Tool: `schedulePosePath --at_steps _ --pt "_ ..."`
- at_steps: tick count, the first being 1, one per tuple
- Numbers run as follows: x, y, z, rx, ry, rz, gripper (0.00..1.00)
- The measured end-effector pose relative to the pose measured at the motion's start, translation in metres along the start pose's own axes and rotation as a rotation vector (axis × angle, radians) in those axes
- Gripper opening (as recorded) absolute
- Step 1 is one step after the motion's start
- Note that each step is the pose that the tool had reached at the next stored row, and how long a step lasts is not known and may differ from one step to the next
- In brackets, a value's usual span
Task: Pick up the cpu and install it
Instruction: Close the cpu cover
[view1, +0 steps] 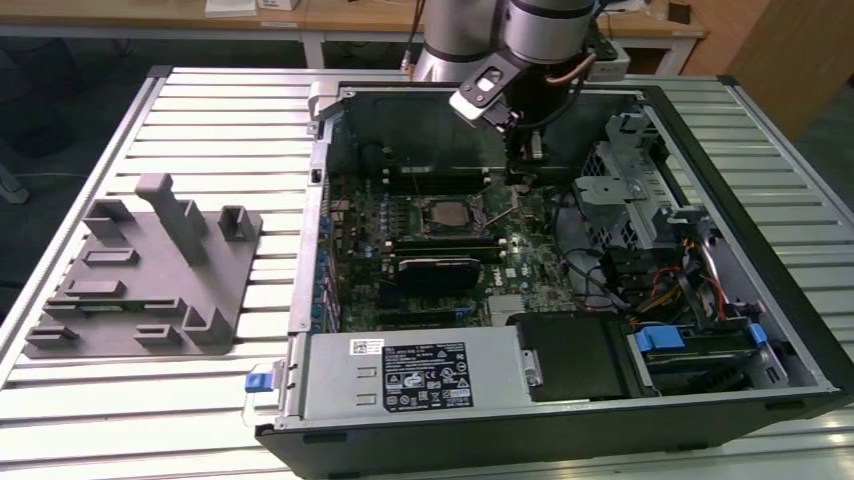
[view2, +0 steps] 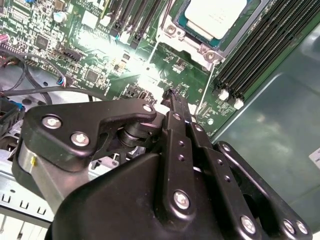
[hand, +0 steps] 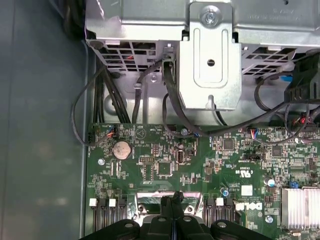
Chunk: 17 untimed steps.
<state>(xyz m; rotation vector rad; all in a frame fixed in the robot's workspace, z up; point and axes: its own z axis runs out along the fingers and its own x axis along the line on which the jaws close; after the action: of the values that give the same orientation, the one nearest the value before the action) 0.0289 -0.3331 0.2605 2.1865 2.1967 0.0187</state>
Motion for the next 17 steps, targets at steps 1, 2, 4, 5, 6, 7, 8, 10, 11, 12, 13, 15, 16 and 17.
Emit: schedulePosePath --at_steps 1,2,4,5,6,7,8,10,11,12,13,15,16,17 --pt "0.0 0.0009 0.0001 0.0 0.0001 0.0 0.11" --pt "0.0 0.0018 0.0001 0.0 0.0001 0.0 0.11" --pt "0.0 0.0038 0.0002 0.0 0.0 0.0 0.11" --pt "0.0 0.0048 0.0002 0.0 0.0001 0.0 0.11" --pt "0.0 0.0061 0.0003 0.0 0.0001 0.0 0.11" --pt "0.0 0.0076 0.0004 -0.0001 0.0001 0.0 0.11" --pt "0.0 0.0091 0.0005 0.0 0.0001 0.0 0.11" --pt "0.0 0.0126 0.0008 0.0 0.0001 0.0 0.11" --pt "0.0001 0.0144 0.001 0.0 0.0002 0.0 0.11" --pt "0.0001 0.0208 0.0017 0.0003 0.0 0.0 0.11" --pt "0.0001 0.0221 0.0022 0.0005 0.0 0.0 0.11" --pt "0.0001 0.0237 0.0044 0.0009 0.0 0.0 0.11" --pt "0.0002 0.0242 0.0061 0.0011 0.0001 0.0 0.11" --pt "0.0002 0.0247 0.0078 0.0014 0.0002 0.0 0.11"
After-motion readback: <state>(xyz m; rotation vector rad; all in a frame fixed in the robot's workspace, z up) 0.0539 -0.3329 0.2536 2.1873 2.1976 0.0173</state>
